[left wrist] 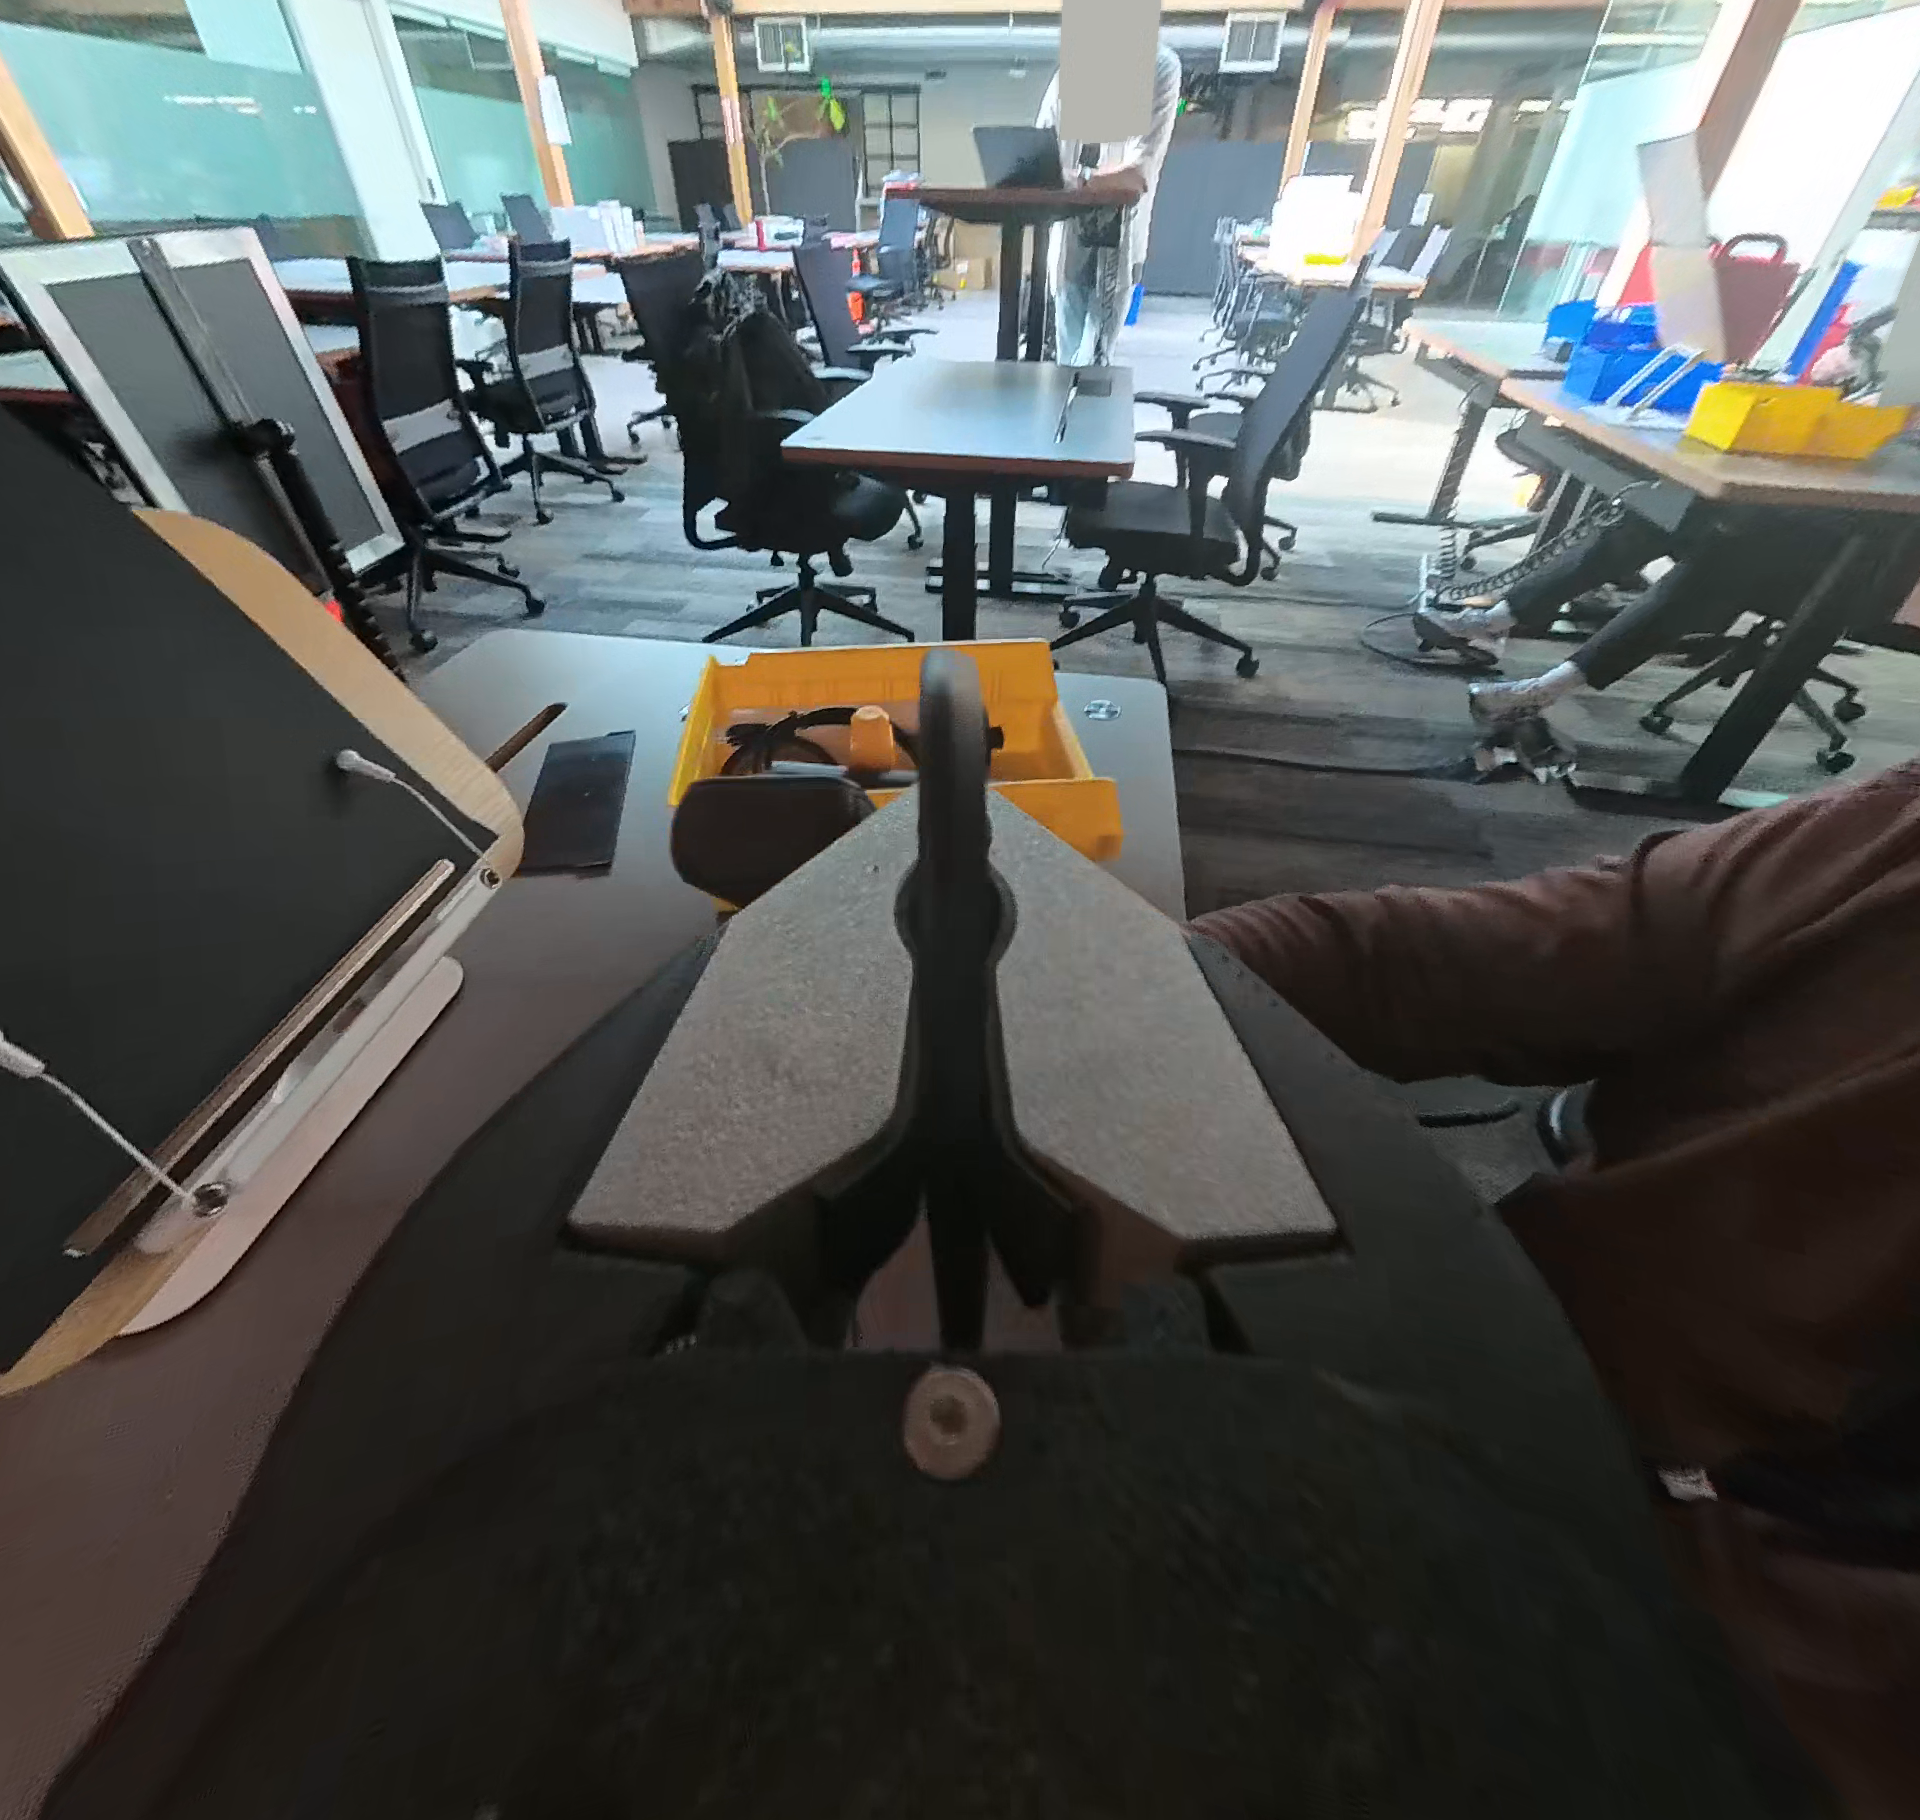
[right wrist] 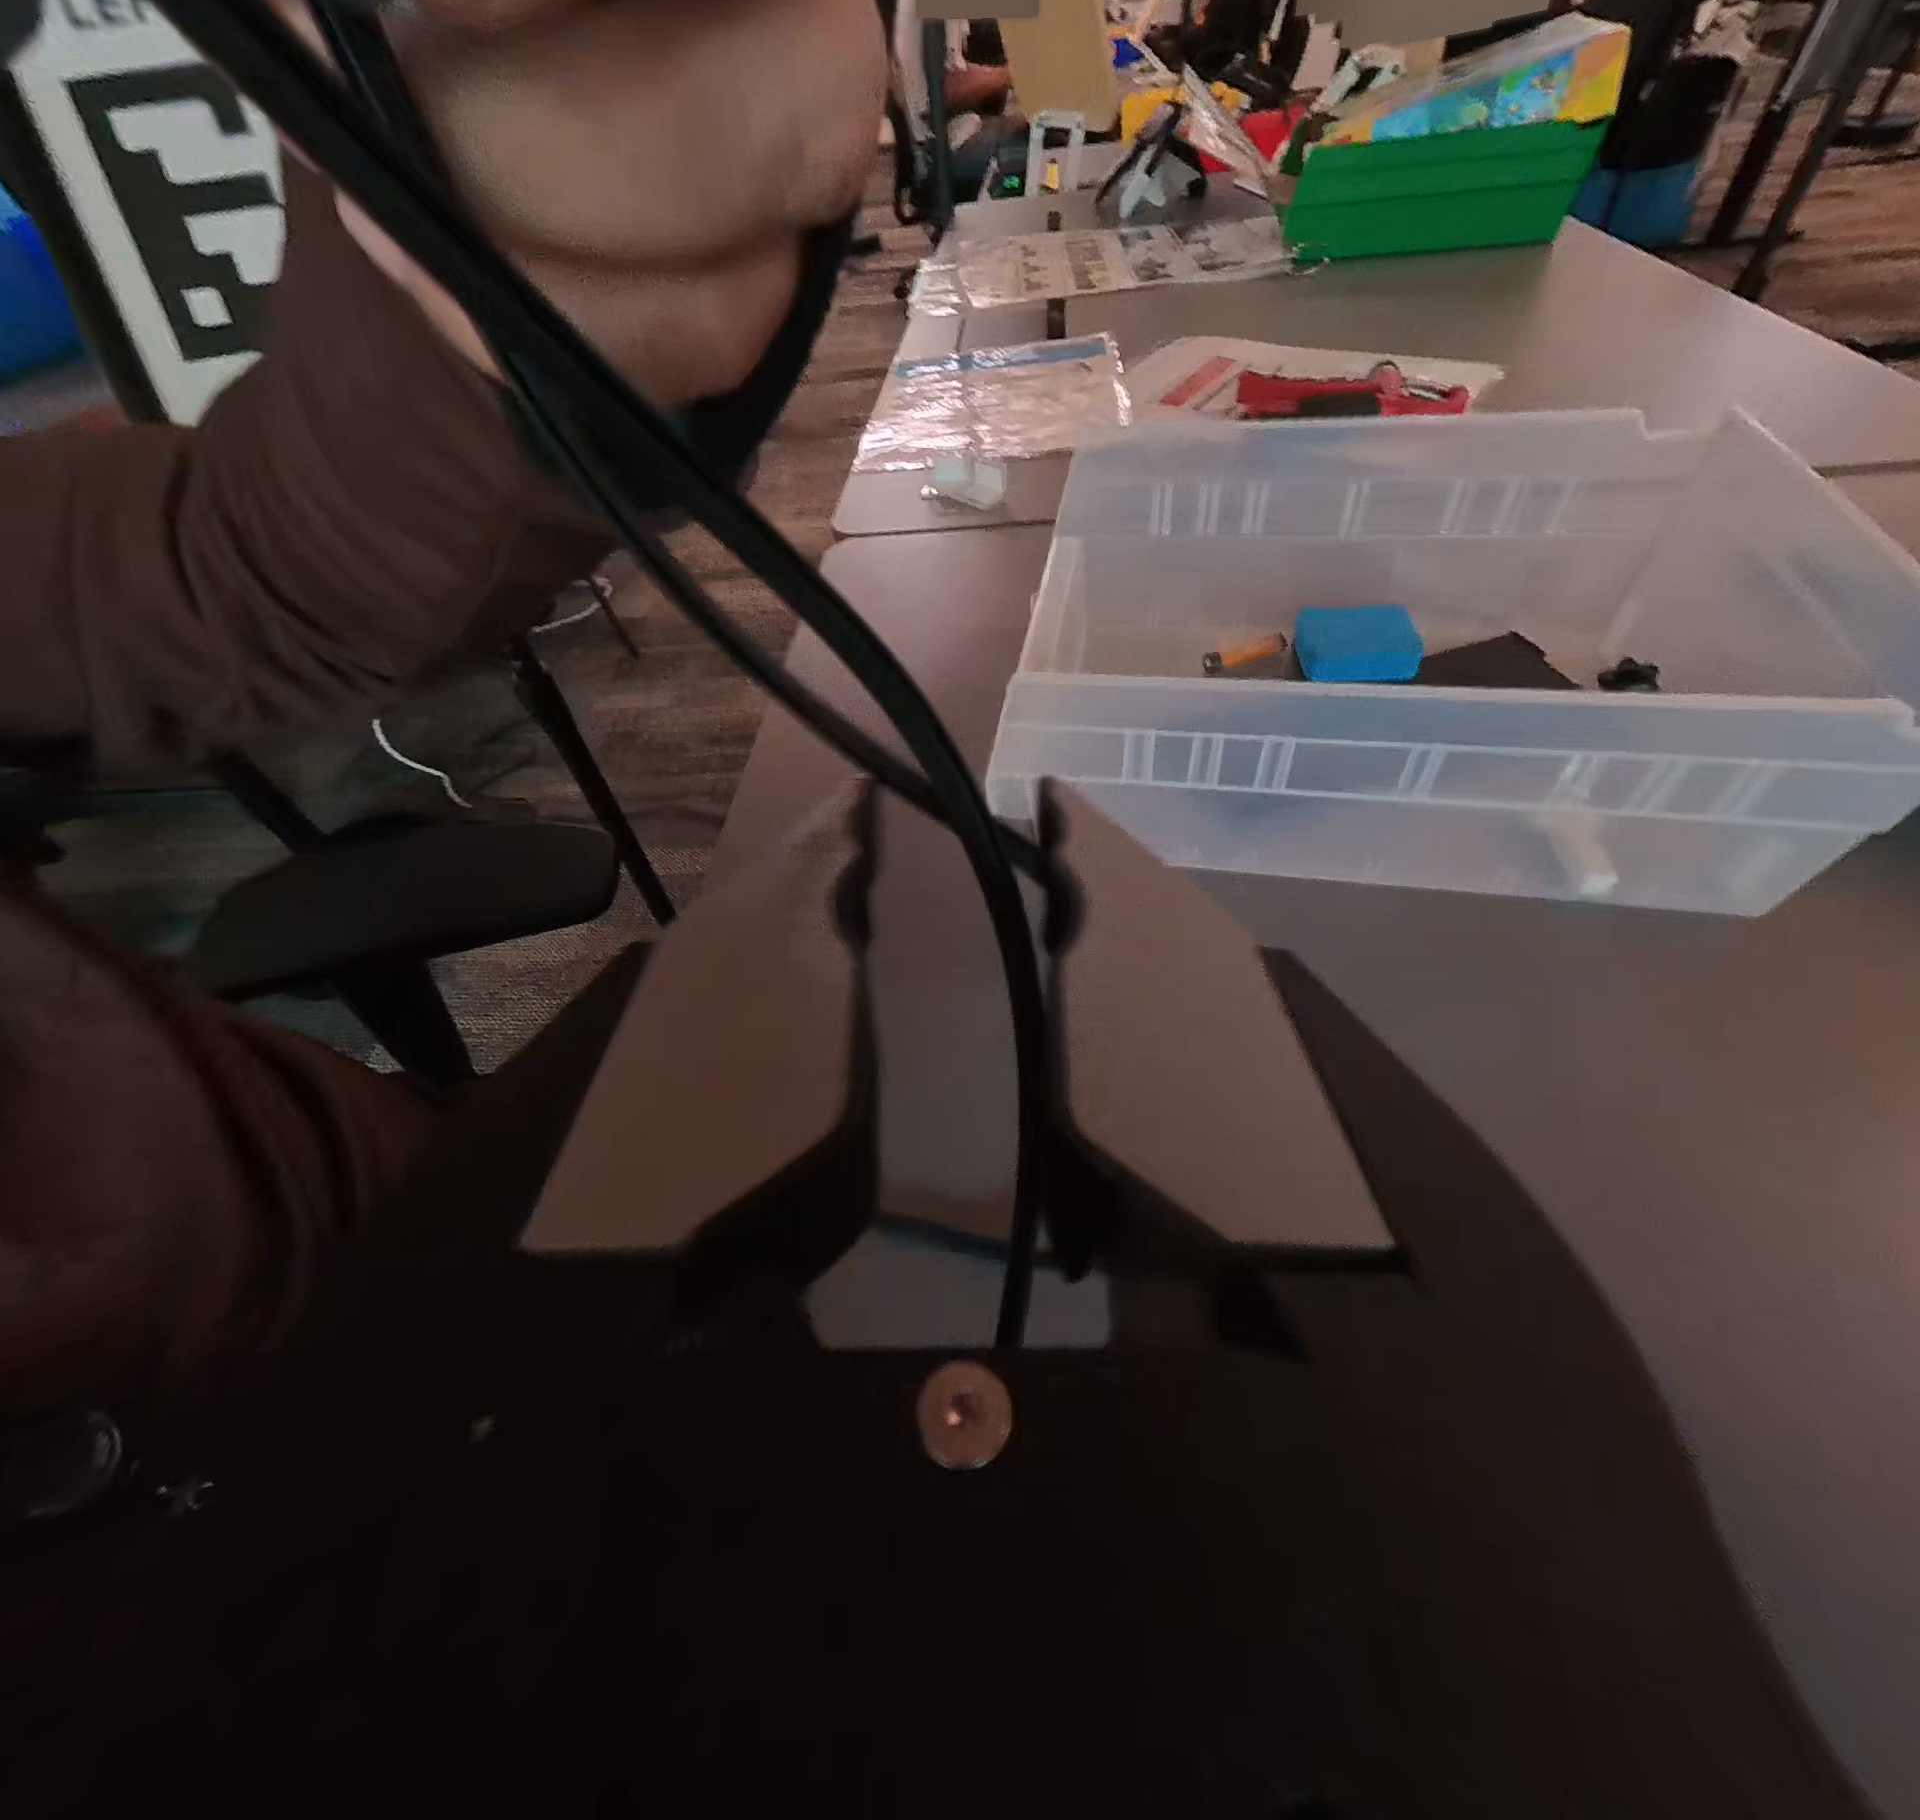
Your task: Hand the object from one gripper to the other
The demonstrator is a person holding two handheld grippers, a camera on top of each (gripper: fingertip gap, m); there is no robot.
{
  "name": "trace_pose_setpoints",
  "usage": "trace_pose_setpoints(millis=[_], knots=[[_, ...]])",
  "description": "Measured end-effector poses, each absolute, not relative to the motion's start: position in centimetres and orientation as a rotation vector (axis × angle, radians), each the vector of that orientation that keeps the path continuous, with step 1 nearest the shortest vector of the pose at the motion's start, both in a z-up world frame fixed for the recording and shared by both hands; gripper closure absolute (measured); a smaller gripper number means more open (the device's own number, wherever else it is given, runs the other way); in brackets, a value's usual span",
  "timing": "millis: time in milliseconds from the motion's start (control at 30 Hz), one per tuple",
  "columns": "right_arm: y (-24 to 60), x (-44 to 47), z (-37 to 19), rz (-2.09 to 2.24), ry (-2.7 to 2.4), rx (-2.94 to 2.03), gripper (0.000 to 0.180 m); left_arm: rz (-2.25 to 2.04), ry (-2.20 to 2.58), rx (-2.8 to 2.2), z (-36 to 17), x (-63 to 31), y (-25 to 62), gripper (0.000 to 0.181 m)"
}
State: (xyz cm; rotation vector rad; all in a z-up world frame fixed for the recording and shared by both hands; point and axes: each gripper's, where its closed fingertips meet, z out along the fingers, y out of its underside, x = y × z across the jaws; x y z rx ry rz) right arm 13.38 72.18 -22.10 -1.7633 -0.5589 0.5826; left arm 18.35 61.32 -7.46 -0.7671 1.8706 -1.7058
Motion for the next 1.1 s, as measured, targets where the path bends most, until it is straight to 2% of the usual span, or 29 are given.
trace_pose_setpoints(millis=[33, 67, 200, 333, 367, 567, 700, 800, 933, 1000, 1067, 1100], knots=[[72.2, 13.5, -21.9, 0.588, -0.564, -1.758, 0.174, -1.723, 1.854, -0.763, -7.3, 18.2, 61.4, 0.181], [72.1, 13.7, -21.9, 0.589, -0.571, -1.763, 0.180, -1.736, 1.832, -0.767, -7.2, 18.2, 61.6, 0.181], [72.0, 18.2, -21.1, 0.390, -0.475, -1.835, 0.180, -1.658, 1.672, -0.857, -7.3, 17.8, 66.0, 0.181], [71.0, 23.0, -17.7, 0.143, -0.424, -1.887, 0.180, -1.492, 1.614, -1.020, -11.5, 15.9, 71.3, 0.125], [70.8, 23.6, -16.7, 0.111, -0.414, -1.891, 0.180, -1.459, 1.630, -1.083, -13.2, 15.5, 72.1, 0.119], [69.7, 23.5, -10.8, -0.016, -0.477, -1.808, 0.180, -1.540, 1.713, -1.195, -20.8, 15.3, 69.8, 0.114], [68.8, 21.7, -8.9, 0.084, -0.480, -1.776, 0.179, -1.574, 1.677, -1.226, -22.6, 18.2, 68.4, 0.115], [67.9, 20.1, -8.1, 0.172, -0.496, -1.745, 0.180, -1.516, 1.633, -1.189, -21.9, 20.4, 68.2, 0.113], [66.2, 18.3, -7.5, 0.300, -0.513, -1.689, 0.180, -1.653, 1.555, -1.076, -18.5, 21.3, 66.6, 0.126], [65.3, 17.5, -7.2, 0.375, -0.514, -1.646, 0.180, -1.737, 1.572, -1.013, -17.5, 21.2, 65.1, 0.145], [64.4, 17.0, -7.0, 0.432, -0.513, -1.615, 0.180, -1.785, 1.624, -0.971, -17.5, 21.2, 63.8, 0.156], [64.0, 17.0, -7.2, 0.445, -0.511, -1.615, 0.180, -1.775, 1.647, -0.963, -17.6, 21.4, 63.5, 0.176]])
